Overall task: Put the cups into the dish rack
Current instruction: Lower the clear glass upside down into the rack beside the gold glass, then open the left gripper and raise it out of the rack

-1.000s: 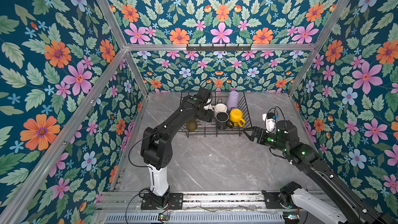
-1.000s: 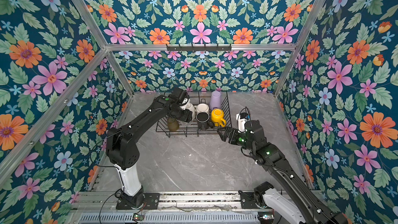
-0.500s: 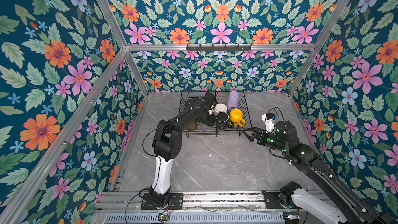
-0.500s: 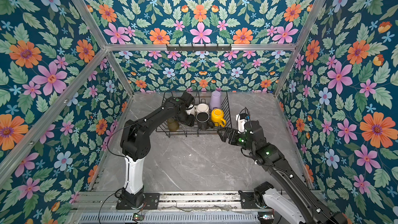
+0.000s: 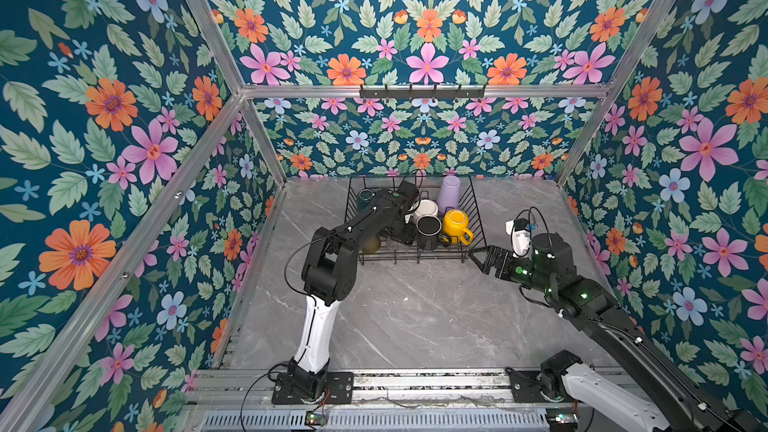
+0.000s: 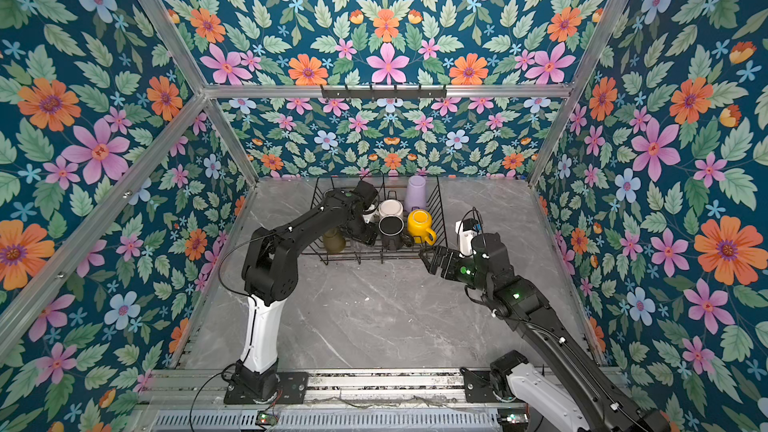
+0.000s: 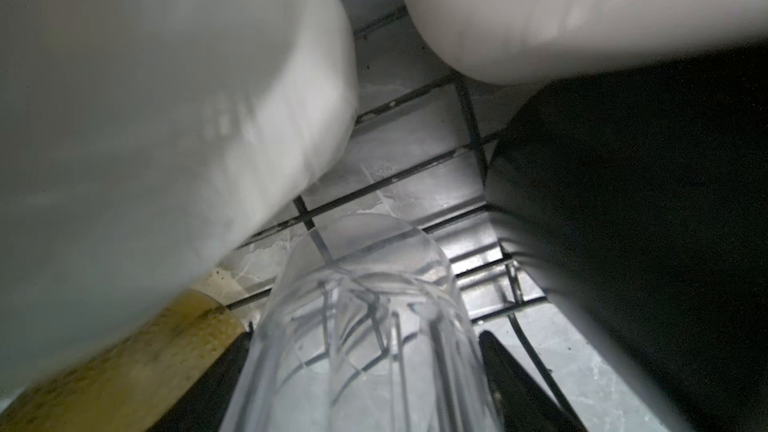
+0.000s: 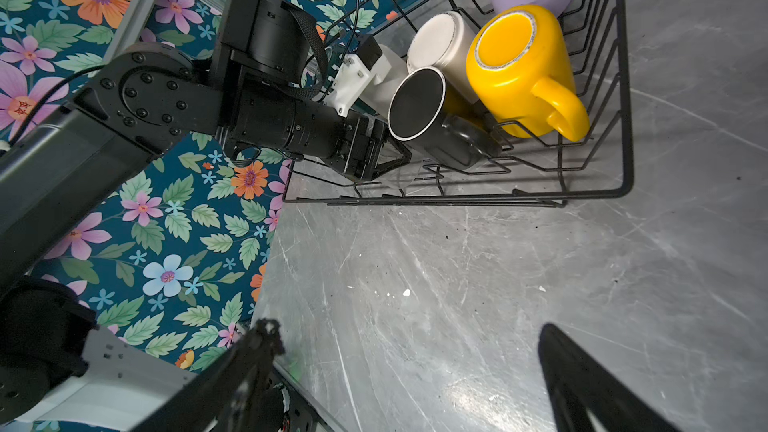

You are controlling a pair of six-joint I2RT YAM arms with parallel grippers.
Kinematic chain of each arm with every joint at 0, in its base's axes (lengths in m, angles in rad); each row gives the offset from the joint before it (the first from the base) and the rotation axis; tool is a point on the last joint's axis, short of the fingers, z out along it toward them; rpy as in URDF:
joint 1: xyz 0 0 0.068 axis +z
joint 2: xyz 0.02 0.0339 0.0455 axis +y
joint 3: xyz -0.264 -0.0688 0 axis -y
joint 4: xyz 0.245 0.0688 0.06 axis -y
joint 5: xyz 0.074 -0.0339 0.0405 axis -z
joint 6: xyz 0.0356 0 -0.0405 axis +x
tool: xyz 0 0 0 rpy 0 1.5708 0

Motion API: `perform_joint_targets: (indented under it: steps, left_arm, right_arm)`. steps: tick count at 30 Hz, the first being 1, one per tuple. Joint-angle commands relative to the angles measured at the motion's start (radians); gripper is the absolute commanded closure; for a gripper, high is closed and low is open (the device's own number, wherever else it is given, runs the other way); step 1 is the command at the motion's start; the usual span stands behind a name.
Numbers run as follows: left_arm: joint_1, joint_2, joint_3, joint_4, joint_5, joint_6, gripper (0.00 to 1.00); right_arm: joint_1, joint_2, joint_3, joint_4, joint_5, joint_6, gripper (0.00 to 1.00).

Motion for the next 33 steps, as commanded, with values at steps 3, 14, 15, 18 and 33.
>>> perform_joint_targets:
  steps: [3,14,15,18,33]
  left_arm:
    - [0.001,0.004,-0.002,-0.011,-0.022,-0.009,0.21]
    - [0.001,-0.028,-0.016,0.008,0.011,-0.016,0.04]
    - [0.001,-0.033,-0.015,0.008,0.012,-0.016,0.03]
    - [0.001,-0.047,-0.018,0.011,0.016,-0.020,0.01]
    - [0.038,-0.387,-0.204,0.225,-0.122,-0.067,0.01]
  right_arm:
    - [0.000,-0.002,0.004,0.011,0.006,-0.013,0.01]
    - [0.000,-0.002,0.007,0.010,0.008,-0.016,0.01]
    - [0.001,-0.002,0.007,0.010,0.009,-0.016,0.01]
    - [0.000,-0.002,0.007,0.008,0.008,-0.016,0.01]
    - [0.000,0.001,0.035,-0.027,0.017,-0.042,0.01]
